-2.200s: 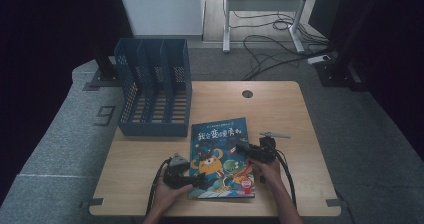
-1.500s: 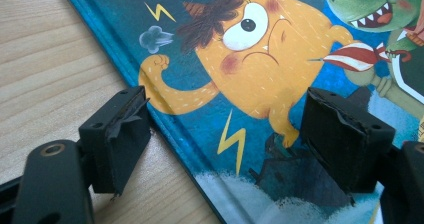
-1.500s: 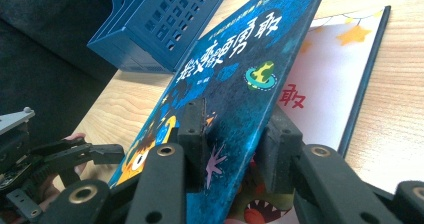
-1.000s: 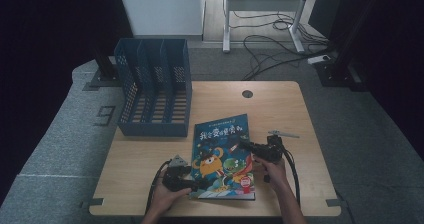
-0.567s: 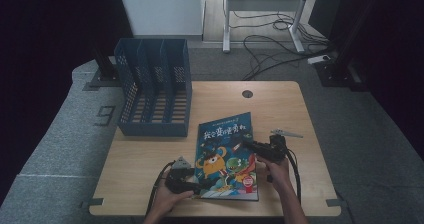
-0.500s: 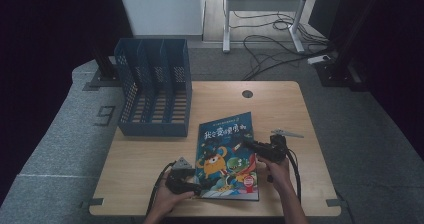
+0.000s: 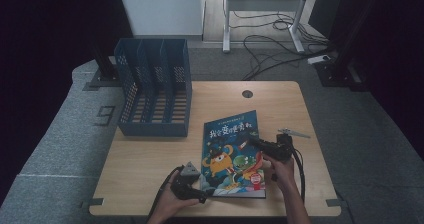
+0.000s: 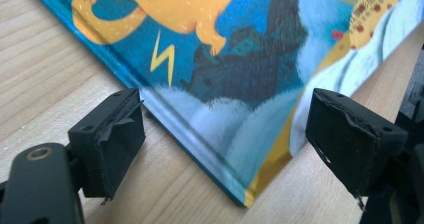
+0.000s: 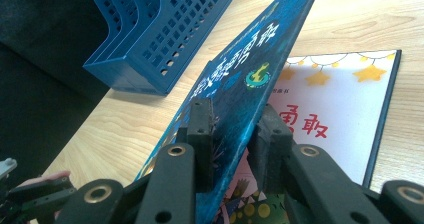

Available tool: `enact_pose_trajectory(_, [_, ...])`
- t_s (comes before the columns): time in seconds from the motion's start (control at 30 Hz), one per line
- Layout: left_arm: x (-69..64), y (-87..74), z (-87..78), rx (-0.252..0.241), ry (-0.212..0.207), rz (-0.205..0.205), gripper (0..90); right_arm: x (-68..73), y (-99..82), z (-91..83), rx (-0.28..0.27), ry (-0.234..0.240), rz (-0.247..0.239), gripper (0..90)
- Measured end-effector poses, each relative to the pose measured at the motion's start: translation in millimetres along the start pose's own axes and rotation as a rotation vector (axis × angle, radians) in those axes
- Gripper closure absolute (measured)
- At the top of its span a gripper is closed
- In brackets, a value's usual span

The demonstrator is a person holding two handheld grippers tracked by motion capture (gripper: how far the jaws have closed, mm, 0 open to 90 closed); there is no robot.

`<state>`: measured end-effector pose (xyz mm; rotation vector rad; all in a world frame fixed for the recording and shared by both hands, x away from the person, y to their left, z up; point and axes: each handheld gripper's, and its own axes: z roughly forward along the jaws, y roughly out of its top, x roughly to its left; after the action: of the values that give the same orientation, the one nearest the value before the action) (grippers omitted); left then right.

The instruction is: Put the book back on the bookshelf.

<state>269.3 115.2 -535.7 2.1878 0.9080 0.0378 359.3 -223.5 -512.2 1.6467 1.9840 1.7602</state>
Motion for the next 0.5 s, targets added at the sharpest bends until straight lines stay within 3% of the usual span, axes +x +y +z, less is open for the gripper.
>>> enact_pose_trajectory(0.17, [-6.0, -1.1, 3.7, 0.023, 0.018, 0.034, 14.0, -2.3, 1.1, -2.7, -0.008, -0.007, 0.008, 72.6])
enact_pose_trajectory(0.27, [-10.0, -1.4, 4.9, -0.008, 0.037, 0.037, 14.7, -4.1, 1.7, -4.6, -0.016, -0.014, 0.010, 72.7])
enact_pose_trajectory(0.5, [-12.3, -1.6, 8.2, 0.010, 0.021, 0.045, 14.1, -4.2, 1.9, -5.7, -0.018, -0.016, 0.011, 72.8])
